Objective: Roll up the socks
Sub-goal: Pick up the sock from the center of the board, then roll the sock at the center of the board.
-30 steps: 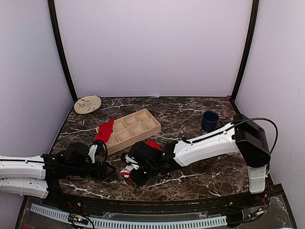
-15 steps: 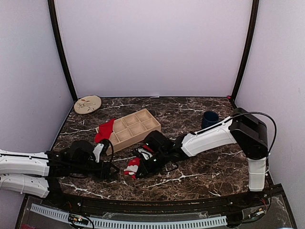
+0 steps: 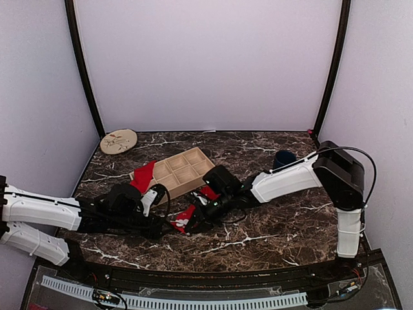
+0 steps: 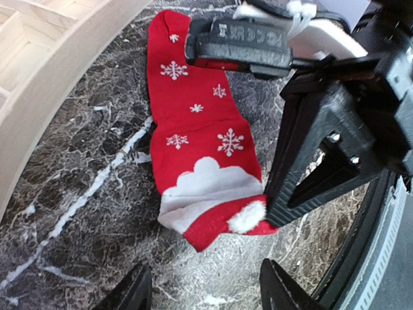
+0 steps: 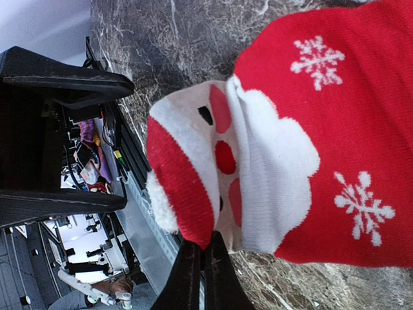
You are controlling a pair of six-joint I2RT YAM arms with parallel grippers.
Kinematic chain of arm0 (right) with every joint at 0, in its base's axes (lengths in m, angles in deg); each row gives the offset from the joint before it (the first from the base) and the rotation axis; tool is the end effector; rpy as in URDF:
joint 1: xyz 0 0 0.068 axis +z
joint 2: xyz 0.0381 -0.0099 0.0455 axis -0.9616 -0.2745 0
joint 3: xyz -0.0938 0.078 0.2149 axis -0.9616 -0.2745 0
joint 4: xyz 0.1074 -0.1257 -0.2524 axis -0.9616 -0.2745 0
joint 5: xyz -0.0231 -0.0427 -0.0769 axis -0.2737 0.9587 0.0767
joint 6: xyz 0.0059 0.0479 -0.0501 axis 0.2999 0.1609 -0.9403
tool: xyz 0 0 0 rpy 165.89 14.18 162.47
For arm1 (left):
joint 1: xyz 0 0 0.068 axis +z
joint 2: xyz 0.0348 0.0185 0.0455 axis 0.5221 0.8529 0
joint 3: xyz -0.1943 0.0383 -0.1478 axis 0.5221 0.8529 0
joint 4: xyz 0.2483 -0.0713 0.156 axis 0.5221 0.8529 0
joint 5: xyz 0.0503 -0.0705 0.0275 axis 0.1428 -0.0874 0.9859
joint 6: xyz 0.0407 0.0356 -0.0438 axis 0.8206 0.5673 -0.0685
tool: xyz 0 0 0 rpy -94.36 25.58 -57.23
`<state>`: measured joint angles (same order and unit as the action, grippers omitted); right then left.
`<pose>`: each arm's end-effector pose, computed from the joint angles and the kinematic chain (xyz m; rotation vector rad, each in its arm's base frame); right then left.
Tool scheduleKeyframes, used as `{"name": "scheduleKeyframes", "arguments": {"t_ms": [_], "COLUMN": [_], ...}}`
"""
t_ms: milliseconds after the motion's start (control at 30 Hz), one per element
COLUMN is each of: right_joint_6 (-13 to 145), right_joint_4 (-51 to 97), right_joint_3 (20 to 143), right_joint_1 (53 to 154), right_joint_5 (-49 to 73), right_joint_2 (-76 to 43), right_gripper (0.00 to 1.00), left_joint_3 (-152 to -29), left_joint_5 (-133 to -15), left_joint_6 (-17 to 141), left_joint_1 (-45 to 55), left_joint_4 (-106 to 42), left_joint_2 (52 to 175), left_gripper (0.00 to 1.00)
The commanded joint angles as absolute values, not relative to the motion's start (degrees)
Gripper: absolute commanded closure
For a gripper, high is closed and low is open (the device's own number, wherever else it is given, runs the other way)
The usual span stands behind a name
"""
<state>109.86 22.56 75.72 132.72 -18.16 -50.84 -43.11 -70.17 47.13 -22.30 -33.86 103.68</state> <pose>0.2030 0.3995 0.0748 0.5445 -2.6607 -1.3954 0.1642 -0.2312 0.1114 0.6042 2.2600 -0.8268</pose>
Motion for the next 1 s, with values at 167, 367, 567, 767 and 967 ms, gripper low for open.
{"name": "scheduleKeyframes", "arguments": {"t_ms": [167, 367, 567, 767, 967], "right_joint_6": [112.1, 111.9, 111.6, 111.4, 111.3], "right_joint_4": [23.8, 23.1, 22.9, 22.8, 23.0], "right_joint_3": [76.5, 77.4, 77.6, 77.5, 77.2], "right_joint_1": [131.1, 130.9, 130.8, 130.7, 130.5], "right_joint_5": [-23.1, -24.4, -25.4, -26.2, -27.0], "right_joint_2": [-50.9, -51.8, -52.5, -52.8, -52.8], "right_gripper": [1.00, 1.00, 1.00, 1.00, 1.00], "left_joint_3": [-46.6, -46.8, -47.2, -47.0, -47.4], "left_joint_5": [-69.7, -68.4, -70.2, -72.8, -74.2], "left_joint_6": [51.7, 52.8, 54.8, 55.6, 56.7], "left_joint_1": [-23.2, -23.3, -23.3, -23.3, -23.2], "left_joint_4": [-37.6, -39.4, -41.8, -44.1, -45.0], "left_joint_2": [111.7, 112.9, 115.3, 117.6, 118.6], "left_gripper": [0.42, 0.37, 0.37, 0.40, 0.51]}}
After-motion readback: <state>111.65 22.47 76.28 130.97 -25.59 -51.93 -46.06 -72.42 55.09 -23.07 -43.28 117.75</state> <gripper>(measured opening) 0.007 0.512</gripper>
